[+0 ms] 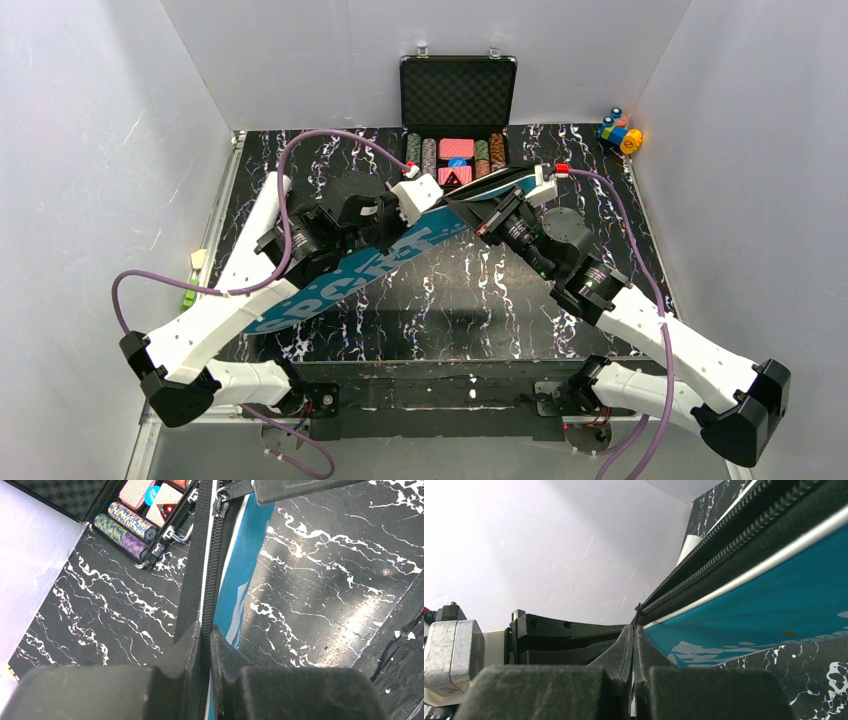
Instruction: Pack up the badminton gear
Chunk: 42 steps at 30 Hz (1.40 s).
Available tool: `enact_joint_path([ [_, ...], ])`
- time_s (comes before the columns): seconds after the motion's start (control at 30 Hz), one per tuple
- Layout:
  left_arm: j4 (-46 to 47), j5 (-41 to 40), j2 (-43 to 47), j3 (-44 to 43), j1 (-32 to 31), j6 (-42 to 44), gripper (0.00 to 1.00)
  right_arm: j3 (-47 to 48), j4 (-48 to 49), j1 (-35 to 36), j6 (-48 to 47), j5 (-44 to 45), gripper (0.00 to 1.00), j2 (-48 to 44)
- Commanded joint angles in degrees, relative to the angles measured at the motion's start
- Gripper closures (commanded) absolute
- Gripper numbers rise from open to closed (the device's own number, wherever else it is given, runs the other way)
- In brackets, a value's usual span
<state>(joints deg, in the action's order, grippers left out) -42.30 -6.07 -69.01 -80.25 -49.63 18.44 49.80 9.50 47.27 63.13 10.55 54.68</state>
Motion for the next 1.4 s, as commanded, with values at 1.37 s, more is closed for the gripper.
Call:
enact_joint_path([
  [1.37, -1.58, 3.02, 2.45, -0.53, -0.34, 5.19, 1.0, 10.74, -28.02, -35.43, -7.55, -11.5, 0.99, -14.01],
])
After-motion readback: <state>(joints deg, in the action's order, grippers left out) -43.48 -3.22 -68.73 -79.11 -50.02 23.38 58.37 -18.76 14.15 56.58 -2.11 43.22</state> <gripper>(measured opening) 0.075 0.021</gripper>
